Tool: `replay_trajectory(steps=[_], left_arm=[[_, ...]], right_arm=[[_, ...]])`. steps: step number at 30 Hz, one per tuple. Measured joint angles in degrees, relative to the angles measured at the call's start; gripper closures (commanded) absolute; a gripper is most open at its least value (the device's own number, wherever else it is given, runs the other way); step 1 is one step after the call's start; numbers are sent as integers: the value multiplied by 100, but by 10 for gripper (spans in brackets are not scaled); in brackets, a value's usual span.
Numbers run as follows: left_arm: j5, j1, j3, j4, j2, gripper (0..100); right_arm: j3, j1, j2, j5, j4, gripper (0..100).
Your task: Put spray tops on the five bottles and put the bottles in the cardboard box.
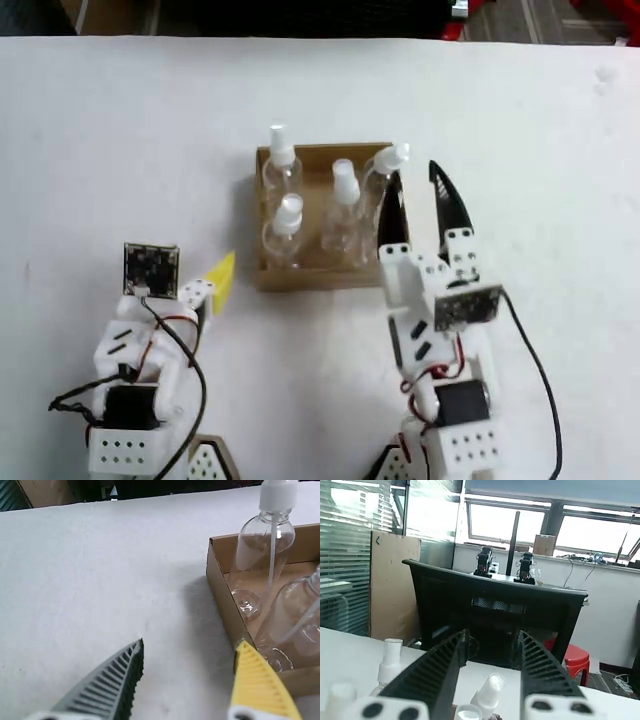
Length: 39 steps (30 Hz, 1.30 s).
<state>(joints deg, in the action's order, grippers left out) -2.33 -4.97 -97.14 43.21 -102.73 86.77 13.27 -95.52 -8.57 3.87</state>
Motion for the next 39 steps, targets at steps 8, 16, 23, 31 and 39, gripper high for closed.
replay_trajectory(steps=[8, 16, 23, 31, 39], left_arm=[[0, -97, 0, 0, 0, 733], [0, -193, 0, 0, 0, 856], [0, -290, 35, 0, 0, 966], [0, -633, 44, 0, 0, 978], [0, -633, 44, 0, 0, 977]], right_arm=[[-1327, -211, -703, 0, 2295, 875], [-2945, -255, -818, 0, 5275, 875], [-3156, -264, -818, -18, 7235, 875], [-1908, -264, -818, -18, 7130, 875], [589, -273, -774, -9, 5644, 875]])
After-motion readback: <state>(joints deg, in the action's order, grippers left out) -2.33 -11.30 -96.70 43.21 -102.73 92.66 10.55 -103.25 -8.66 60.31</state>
